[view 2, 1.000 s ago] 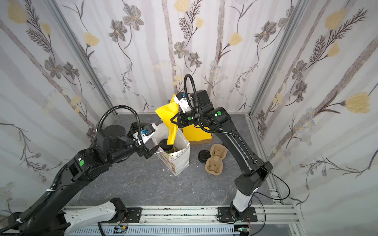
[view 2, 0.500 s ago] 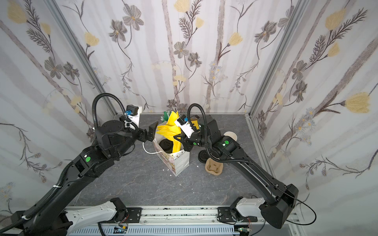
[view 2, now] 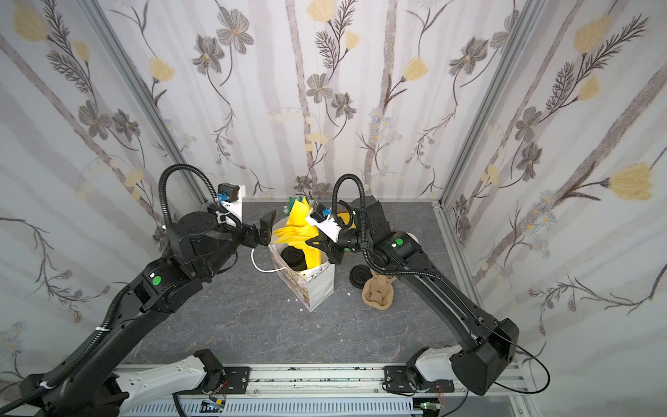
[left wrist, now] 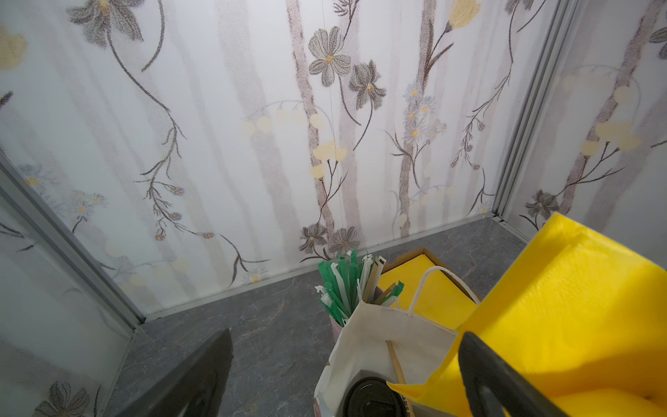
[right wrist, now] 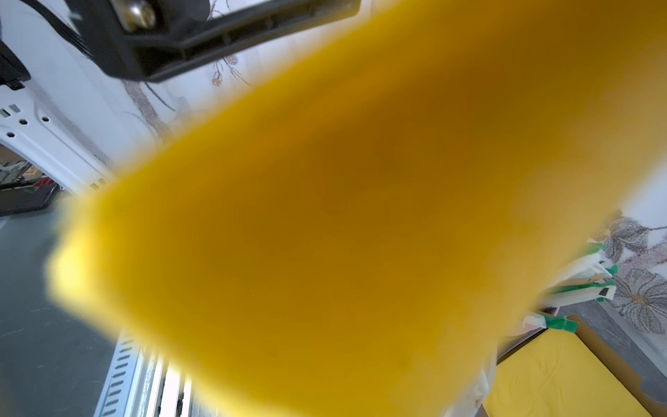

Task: Pack a coffee takeout order
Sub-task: Place the napkin in the takeout bag.

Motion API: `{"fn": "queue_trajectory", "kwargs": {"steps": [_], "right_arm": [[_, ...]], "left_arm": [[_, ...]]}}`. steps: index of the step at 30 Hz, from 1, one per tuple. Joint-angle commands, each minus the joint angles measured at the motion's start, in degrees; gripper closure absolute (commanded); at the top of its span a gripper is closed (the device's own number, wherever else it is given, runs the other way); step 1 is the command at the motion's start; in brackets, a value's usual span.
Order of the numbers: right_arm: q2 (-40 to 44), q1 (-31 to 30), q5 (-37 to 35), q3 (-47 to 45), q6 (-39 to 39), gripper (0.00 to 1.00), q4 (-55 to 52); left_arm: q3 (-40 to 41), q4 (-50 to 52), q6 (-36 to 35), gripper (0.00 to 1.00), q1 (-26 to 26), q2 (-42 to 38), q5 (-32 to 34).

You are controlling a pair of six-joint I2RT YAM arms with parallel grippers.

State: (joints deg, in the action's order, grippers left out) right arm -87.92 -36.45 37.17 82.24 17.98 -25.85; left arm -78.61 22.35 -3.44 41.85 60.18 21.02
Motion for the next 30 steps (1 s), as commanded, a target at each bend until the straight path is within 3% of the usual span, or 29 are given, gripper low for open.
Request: {"fn": "queue_trajectory", "kwargs": {"steps": [1, 9, 19, 21, 30], "right_arm": [[-2.9, 1.6, 5.7, 3.0, 6.8, 0.93, -4.3], [-17.1, 2.4, 7.0, 19.8, 21.9, 0.92, -26.4], [-19.5, 1.2, 0.9, 19.6, 29.8, 0.86, -31.5], [-20.0, 1.0, 0.0, 19.8, 30.1, 0.79, -31.3], [-21.0, 0.0, -1.9, 20.9, 29.7, 0.61, -30.5]], "left_arm": [[-0.3, -2.7, 1.4, 0.0, -0.3, -0.7, 3.8], [0.1, -3.3, 2.0, 0.0, -2.2, -2.3, 8.5], [1.0, -4.3, 1.7, 0.0, -3.7, -3.0, 6.1], [1.1, -4.4, 1.5, 0.0, -3.8, -3.1, 6.0], [1.6, -5.2, 1.7, 0.0, -4.1, -3.7, 5.9]]}}
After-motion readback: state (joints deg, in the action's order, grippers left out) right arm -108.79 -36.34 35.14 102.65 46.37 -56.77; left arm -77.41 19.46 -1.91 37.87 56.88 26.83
